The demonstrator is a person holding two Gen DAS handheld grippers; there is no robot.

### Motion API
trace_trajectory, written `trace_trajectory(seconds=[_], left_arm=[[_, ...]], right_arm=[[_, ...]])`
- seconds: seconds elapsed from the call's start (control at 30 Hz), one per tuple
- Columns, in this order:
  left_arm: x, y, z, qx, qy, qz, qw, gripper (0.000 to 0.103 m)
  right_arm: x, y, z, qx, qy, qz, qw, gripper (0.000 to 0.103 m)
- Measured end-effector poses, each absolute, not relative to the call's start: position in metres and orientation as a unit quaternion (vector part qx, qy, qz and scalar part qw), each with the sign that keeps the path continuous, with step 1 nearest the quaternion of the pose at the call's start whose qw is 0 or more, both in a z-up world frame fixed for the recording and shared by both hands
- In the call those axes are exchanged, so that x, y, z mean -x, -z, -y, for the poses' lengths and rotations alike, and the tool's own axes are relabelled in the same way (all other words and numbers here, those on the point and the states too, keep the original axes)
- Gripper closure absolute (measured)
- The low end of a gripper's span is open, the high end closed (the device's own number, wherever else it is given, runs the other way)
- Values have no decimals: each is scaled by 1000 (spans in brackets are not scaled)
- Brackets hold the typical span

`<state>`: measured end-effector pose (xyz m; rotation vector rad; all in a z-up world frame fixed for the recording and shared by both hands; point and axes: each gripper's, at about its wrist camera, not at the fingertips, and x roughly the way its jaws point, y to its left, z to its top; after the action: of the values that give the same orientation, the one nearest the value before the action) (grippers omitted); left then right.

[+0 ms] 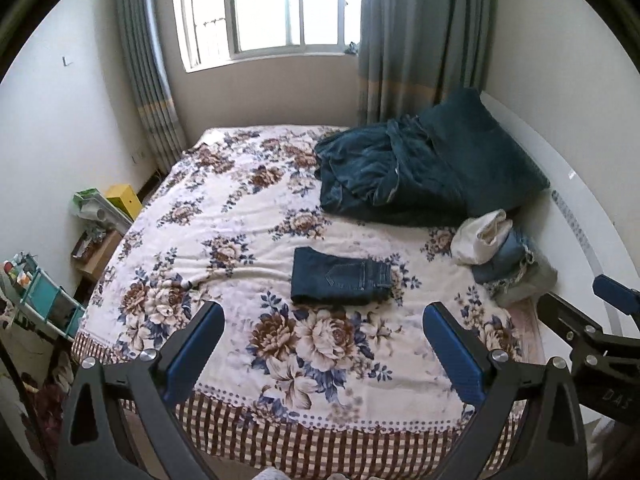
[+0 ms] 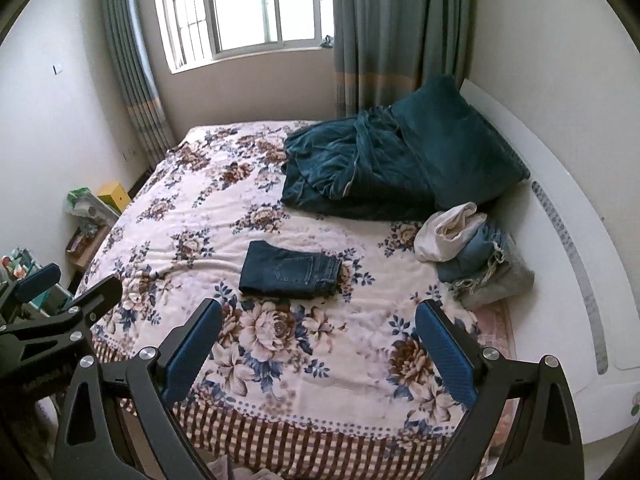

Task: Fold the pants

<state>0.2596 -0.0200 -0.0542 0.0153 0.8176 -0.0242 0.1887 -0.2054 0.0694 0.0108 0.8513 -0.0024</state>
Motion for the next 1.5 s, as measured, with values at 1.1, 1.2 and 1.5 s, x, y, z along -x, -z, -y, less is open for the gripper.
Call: trace_trajectory(seconds=[1.1, 1.2, 1.5], left_arm=[[-319, 122, 12, -30, -33, -392, 919, 0], [-323, 127, 10, -31, -37, -398, 916, 0], [-329, 130, 8, -36, -45, -396, 916, 0]], right_arm=[[-268, 21, 206, 0, 70, -406, 911, 1], [-277, 29, 203, 1, 68, -411, 909, 1], [-289, 42, 194, 3, 62, -413, 909, 0]])
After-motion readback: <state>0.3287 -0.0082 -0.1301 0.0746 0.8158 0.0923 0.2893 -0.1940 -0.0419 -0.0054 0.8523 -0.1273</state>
